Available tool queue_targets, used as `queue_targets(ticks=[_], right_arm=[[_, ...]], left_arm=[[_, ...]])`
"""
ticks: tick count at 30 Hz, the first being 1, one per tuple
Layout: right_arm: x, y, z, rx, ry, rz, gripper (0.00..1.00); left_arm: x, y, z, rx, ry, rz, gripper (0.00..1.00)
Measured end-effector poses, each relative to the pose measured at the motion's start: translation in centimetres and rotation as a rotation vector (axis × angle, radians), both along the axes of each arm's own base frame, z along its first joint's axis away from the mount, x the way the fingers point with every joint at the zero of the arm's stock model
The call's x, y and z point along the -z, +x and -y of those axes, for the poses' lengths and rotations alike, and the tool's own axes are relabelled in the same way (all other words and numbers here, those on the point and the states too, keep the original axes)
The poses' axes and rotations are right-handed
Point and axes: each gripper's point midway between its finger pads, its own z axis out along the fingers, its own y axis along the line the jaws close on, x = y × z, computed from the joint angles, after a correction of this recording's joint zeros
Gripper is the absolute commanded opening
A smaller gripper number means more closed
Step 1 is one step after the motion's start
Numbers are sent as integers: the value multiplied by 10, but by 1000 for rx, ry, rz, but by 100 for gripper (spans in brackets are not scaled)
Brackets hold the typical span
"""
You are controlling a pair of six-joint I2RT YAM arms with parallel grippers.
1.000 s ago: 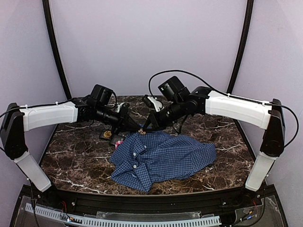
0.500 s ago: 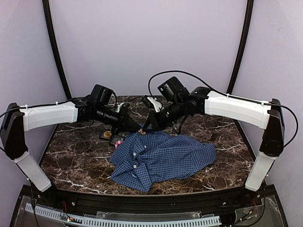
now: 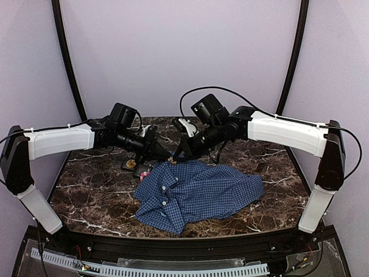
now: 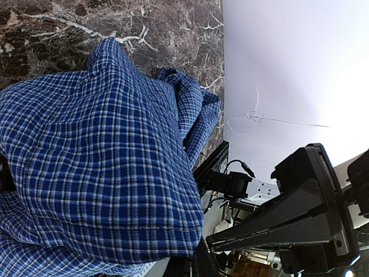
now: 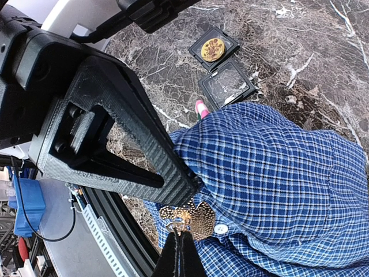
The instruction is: Remove the brooch from the garment
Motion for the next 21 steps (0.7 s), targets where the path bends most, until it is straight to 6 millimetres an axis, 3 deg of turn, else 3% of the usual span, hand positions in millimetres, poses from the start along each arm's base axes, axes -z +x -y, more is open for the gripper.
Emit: queue_targets(ticks=[21], right_arm=[[0,3,-4,7,2,-3,0]], left_arm=[[0,2,-1,-10,1,-6,1]])
